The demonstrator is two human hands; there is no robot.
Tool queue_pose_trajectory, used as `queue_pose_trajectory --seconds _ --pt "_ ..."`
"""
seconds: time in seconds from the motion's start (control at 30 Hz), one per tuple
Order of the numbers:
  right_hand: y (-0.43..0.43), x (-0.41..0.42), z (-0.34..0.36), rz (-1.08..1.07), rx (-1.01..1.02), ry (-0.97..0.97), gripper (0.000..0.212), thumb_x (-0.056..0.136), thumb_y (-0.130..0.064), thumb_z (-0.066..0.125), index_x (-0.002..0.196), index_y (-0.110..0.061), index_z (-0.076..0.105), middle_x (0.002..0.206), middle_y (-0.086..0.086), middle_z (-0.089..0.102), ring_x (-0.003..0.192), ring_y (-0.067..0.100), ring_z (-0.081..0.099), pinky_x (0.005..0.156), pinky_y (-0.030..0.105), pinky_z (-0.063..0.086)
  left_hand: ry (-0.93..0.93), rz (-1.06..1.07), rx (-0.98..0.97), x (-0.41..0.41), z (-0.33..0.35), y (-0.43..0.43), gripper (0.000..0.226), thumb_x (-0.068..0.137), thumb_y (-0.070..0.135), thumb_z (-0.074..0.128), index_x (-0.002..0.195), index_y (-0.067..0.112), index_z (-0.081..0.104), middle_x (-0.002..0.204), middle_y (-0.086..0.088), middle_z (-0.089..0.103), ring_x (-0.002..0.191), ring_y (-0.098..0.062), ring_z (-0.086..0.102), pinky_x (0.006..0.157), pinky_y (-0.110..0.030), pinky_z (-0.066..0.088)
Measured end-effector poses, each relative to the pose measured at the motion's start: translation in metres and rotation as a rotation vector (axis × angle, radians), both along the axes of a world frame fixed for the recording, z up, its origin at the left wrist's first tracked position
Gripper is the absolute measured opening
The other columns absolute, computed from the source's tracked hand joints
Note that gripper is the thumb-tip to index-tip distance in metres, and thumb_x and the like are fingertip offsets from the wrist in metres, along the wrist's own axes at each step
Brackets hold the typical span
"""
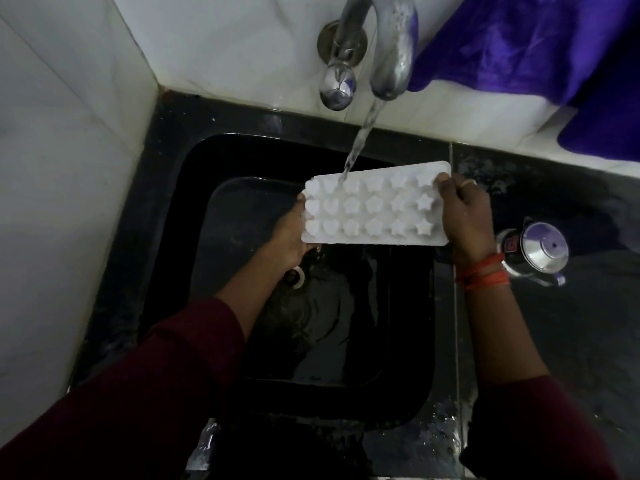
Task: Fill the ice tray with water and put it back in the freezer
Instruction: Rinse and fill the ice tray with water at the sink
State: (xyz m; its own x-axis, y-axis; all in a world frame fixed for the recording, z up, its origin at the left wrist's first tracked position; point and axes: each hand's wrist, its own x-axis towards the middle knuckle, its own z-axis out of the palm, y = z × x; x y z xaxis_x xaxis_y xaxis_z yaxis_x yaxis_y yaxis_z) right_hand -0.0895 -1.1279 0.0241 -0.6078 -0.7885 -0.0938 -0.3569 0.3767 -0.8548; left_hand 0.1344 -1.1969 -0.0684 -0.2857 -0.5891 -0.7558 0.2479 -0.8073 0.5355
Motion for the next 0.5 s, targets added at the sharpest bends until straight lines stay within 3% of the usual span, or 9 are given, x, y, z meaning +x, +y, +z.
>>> queue_pose_trajectory --seconds 0.07,0.13,0.2,0.27,0.3,0.37,0.5 --pt "0.008 -0.002 -0.010 -0.080 -0.008 -0.064 0.036 0.100 -0.026 0.053 0.064 -0.023 0.050 0.069 -0.011 0.048 0.070 0.000 0.047 0.073 0.028 0.038 0.004 0.001 -0.017 0.000 0.002 0.000 0.048 0.105 0.052 0.049 0.126 0.014 0.070 0.118 -0.009 0.077 0.101 -0.024 0.075 0.079 -0.037 0.063" --pt "0.013 0.001 -0.025 -0.162 0.017 -0.130 0.032 0.102 -0.024 0.051 0.071 -0.021 0.056 0.074 -0.008 0.053 0.074 0.002 0.054 0.074 0.029 0.042 -0.004 0.009 -0.069 0.007 0.004 0.002 0.047 0.106 0.047 0.051 0.129 0.010 0.069 0.118 -0.011 0.077 0.101 -0.025 0.075 0.077 -0.036 0.063" --pt "0.015 0.012 -0.042 -0.204 0.088 -0.132 0.025 0.104 -0.024 0.045 0.102 -0.011 0.067 0.099 0.004 0.065 0.098 0.017 0.062 0.087 0.032 0.046 -0.034 0.028 -0.135 0.018 0.004 0.006 0.040 0.106 0.041 0.053 0.124 0.009 0.071 0.108 -0.007 0.080 0.094 -0.023 0.077 0.071 -0.032 0.063" --pt "0.016 0.030 -0.054 -0.166 0.118 0.047 0.037 0.106 -0.019 0.039 0.137 -0.005 0.053 0.131 0.015 0.058 0.113 0.015 0.056 0.098 0.017 0.037 -0.081 0.077 -0.181 0.028 0.004 0.011 0.035 0.106 0.038 0.055 0.120 0.010 0.071 0.107 -0.007 0.080 0.094 -0.022 0.077 0.078 -0.035 0.063" --pt "0.016 0.039 -0.058 -0.130 0.097 0.154 0.042 0.106 -0.016 0.037 0.145 -0.003 0.044 0.143 0.017 0.049 0.122 0.014 0.051 0.103 0.013 0.031 -0.117 0.114 -0.186 0.033 0.005 0.012 0.034 0.106 0.037 0.056 0.121 0.010 0.071 0.110 -0.008 0.079 0.097 -0.024 0.076 0.083 -0.037 0.063" --pt "0.014 0.057 -0.064 -0.042 0.074 0.287 0.049 0.107 -0.017 0.035 0.152 -0.002 0.030 0.158 0.019 0.029 0.146 0.023 0.032 0.117 0.022 0.020 -0.179 0.168 -0.183 0.044 0.006 0.016 0.036 0.106 0.038 0.056 0.124 0.010 0.070 0.116 -0.010 0.077 0.100 -0.025 0.074 0.085 -0.037 0.062" --pt "0.006 0.094 -0.073 0.230 0.260 0.659 0.061 0.105 -0.044 0.027 0.159 -0.022 0.011 0.167 0.009 0.006 0.154 0.026 0.004 0.124 0.045 0.006 -0.221 0.217 -0.205 0.063 0.006 0.023 0.038 0.107 0.037 0.053 0.129 0.010 0.068 0.116 -0.008 0.075 0.097 -0.022 0.072 0.074 -0.030 0.062"
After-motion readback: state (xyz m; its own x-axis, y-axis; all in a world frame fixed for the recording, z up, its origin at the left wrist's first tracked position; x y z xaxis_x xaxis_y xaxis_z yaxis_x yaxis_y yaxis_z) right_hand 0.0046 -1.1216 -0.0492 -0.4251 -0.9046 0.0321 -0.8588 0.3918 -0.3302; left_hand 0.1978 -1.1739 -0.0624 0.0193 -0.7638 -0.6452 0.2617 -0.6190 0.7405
